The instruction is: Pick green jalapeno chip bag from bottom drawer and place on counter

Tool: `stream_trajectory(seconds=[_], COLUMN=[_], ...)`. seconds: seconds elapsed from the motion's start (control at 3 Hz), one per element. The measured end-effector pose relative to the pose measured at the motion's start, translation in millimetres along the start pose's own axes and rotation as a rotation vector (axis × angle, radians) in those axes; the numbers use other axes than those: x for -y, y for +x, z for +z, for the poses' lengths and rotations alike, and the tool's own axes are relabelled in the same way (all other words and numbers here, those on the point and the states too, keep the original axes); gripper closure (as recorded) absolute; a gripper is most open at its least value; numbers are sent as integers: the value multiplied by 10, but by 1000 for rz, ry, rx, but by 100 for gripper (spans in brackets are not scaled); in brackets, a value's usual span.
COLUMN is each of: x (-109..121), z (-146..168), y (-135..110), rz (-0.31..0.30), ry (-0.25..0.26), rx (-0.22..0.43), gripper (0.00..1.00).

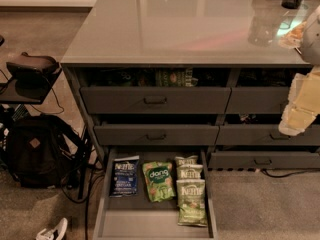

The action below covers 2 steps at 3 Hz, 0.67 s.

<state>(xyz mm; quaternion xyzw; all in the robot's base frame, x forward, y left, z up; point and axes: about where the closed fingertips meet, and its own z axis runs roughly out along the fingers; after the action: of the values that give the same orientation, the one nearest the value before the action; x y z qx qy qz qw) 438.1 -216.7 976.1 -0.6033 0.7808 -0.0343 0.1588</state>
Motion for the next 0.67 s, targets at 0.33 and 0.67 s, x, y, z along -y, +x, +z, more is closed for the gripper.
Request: stream_trajectory(seconds=[0.33, 0.67], x=[0, -60], z=[1, 131], y=[0, -12], rz=[0, 1], ry=[0, -29], rx=[0, 25], gripper=[0, 0])
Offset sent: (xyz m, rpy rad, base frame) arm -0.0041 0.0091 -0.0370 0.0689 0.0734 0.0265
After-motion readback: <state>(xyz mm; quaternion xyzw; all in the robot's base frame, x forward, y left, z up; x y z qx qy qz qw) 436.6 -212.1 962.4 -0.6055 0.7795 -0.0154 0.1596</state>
